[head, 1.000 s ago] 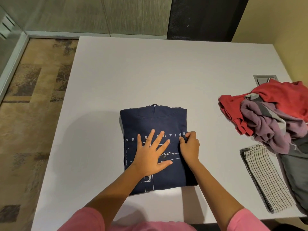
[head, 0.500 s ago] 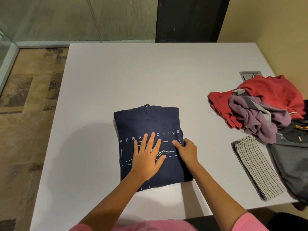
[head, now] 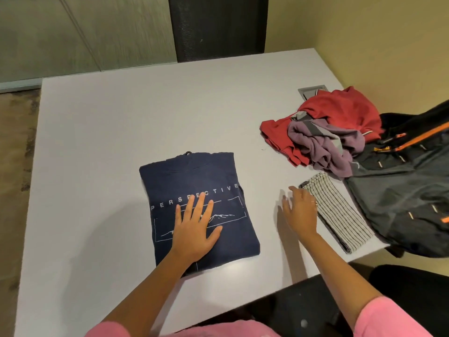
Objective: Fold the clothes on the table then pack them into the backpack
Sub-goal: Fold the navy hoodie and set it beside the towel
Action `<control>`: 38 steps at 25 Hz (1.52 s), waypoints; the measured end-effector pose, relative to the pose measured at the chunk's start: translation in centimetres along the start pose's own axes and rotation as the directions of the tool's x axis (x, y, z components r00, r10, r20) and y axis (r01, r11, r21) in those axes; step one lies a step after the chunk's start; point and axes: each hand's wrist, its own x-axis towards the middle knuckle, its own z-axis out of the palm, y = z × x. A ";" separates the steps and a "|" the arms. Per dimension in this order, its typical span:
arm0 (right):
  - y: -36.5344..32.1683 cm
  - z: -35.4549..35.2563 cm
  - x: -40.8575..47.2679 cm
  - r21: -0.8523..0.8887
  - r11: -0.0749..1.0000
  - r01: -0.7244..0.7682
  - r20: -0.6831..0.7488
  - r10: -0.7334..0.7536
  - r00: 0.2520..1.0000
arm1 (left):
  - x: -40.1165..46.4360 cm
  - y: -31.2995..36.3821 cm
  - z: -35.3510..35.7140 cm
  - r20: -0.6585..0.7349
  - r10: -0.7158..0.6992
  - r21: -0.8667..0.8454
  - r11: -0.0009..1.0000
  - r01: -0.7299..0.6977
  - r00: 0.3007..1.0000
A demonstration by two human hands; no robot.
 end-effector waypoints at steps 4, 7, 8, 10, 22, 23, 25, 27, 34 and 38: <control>5.8 -1.4 0.3 -0.222 0.952 -0.209 0.182 0.251 0.951 | 0.2 0.0 0.2 -0.005 0.003 0.000 1.000 -0.003 1.000; 6.1 -0.6 -0.7 -0.322 0.929 -0.182 0.349 0.295 0.889 | 0.2 0.1 0.2 -0.016 0.006 0.007 1.000 -0.006 1.000; 5.3 -0.4 -1.1 -0.347 0.928 -0.132 0.359 0.262 0.896 | 0.1 0.0 0.1 -0.019 0.003 0.006 1.000 -0.003 1.000; 2.9 -0.1 -1.7 -0.336 0.939 0.076 0.346 0.049 0.937 | 0.1 0.1 0.1 -0.015 0.001 0.001 1.000 -0.001 1.000; -0.6 -1.5 1.8 -0.104 0.939 -0.328 0.294 0.344 0.892 | -0.3 0.1 -0.2 0.047 -0.025 0.013 1.000 0.025 0.999; -0.1 -1.6 2.1 -0.143 0.932 -0.333 0.321 0.362 0.875 | -0.4 0.0 -0.3 0.048 -0.026 0.013 1.000 0.026 0.998; 0.8 -1.7 2.3 -0.177 0.937 -0.300 0.368 0.346 0.863 | -0.5 0.0 -0.3 0.037 -0.030 0.012 1.000 0.029 0.999; 1.2 -1.8 2.3 -0.093 0.944 -0.317 0.456 0.323 0.829 | -0.5 0.1 -0.3 0.034 -0.032 0.012 0.999 0.031 0.999; 1.0 -2.8 1.4 0.410 0.740 -0.533 0.684 0.137 0.717 | -0.6 0.0 -0.1 0.014 -0.027 0.020 0.999 0.027 1.000; -1.3 -5.5 2.1 0.561 0.589 -0.582 0.693 0.050 0.719 | -0.8 -0.1 0.4 -0.011 -0.015 -0.019 1.000 0.015 1.000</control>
